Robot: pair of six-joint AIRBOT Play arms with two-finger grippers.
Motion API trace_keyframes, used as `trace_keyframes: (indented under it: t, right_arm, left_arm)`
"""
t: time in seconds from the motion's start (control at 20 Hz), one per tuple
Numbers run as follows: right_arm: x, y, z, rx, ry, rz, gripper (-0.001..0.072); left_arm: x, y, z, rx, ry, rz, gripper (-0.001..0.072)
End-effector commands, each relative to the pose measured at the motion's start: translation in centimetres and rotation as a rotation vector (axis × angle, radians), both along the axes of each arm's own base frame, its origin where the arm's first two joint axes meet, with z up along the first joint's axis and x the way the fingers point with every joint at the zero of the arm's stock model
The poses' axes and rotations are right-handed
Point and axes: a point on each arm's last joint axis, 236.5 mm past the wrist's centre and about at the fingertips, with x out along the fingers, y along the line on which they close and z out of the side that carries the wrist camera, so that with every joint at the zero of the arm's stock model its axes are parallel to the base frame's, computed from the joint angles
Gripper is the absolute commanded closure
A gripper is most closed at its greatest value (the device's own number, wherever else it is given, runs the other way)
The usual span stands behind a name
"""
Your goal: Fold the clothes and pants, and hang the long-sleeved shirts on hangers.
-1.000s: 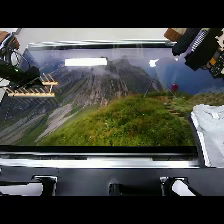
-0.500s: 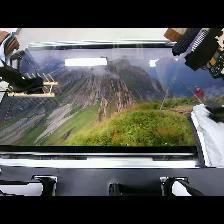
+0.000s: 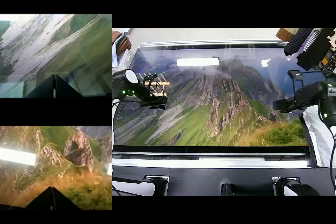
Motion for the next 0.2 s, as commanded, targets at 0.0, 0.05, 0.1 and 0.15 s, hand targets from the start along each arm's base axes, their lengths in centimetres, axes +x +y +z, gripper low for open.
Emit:
trace_keyframes:
  t: [0.0, 0.05, 0.1, 0.15]
  right_arm:
    - [-0.18, 1.09, -0.02, -0.008, 0.002, 0.043, 0.0670]
    - [-0.18, 1.09, -0.03, -0.008, 0.002, 0.044, 0.0670]
    - [-0.18, 1.08, -0.03, -0.008, 0.002, 0.043, 0.0670]
    - [-0.18, 1.07, -0.03, -0.009, 0.002, 0.044, 0.0670]
  left_arm:
    - [-0.42, -0.01, -1.50, -0.001, 0.040, -0.005, 0.0690]
    - [-0.43, -0.01, -1.71, -0.001, 0.045, -0.006, 0.0690]
    - [-0.45, -0.02, -1.95, -0.002, 0.051, -0.005, 0.0690]
    - [-0.48, -0.02, -2.19, -0.002, 0.057, -0.005, 0.0689]
